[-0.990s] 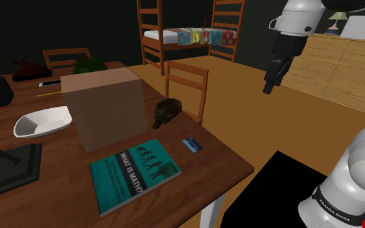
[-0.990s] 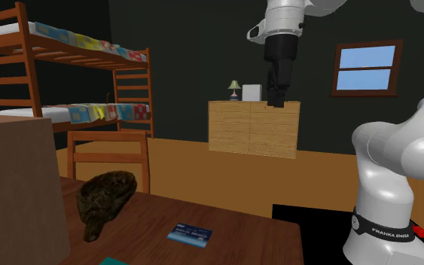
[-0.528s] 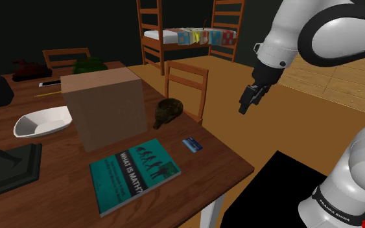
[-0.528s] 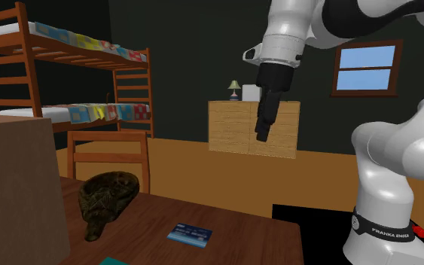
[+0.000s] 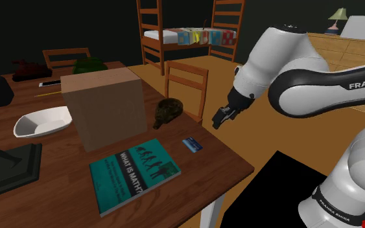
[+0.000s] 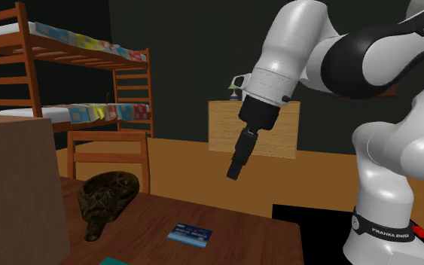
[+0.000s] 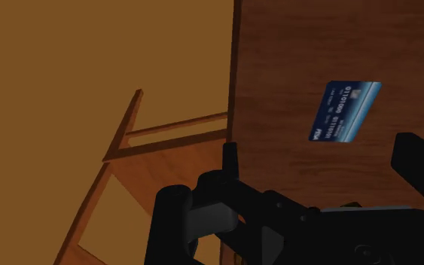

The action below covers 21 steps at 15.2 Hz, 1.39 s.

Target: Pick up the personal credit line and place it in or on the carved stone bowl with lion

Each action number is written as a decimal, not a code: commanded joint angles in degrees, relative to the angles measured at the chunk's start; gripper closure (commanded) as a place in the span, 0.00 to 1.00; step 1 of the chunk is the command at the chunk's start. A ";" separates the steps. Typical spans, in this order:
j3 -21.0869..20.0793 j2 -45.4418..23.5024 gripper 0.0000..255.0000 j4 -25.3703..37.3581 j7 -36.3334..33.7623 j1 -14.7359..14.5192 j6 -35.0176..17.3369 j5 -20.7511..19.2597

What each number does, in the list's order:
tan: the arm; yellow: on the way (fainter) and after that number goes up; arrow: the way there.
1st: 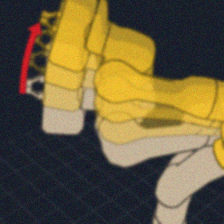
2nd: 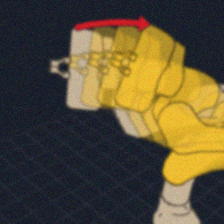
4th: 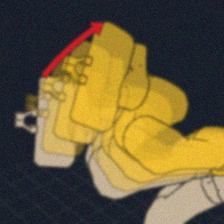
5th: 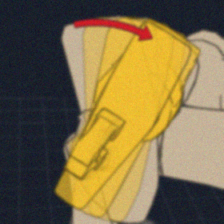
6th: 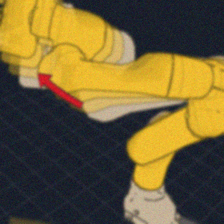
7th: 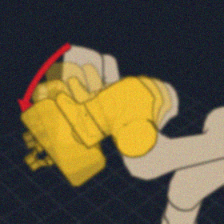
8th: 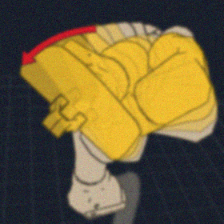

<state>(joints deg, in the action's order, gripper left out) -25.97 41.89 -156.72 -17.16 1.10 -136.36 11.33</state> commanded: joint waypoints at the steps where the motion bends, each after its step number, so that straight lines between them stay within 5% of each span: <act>1: -4.40 -3.97 0.00 -0.79 -3.87 1.70 -7.59 -0.38; 5: -15.50 -12.43 0.00 0.39 -13.33 10.11 -20.35 -5.08; 7: -23.71 -16.20 0.00 1.90 -19.67 17.98 -25.94 -9.68; 9: -34.75 -18.83 0.00 4.03 -27.06 29.29 -30.75 -15.53; 14: -44.96 -21.16 0.00 5.43 -30.55 40.96 -34.44 -19.60; 17: -54.18 -22.31 0.00 6.60 -32.81 51.45 -37.03 -22.49; 21: -54.23 -22.26 0.00 6.59 -32.62 51.46 -37.04 -22.24</act>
<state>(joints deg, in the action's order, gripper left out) -80.01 19.64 -150.16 -49.74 52.36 -173.35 -10.88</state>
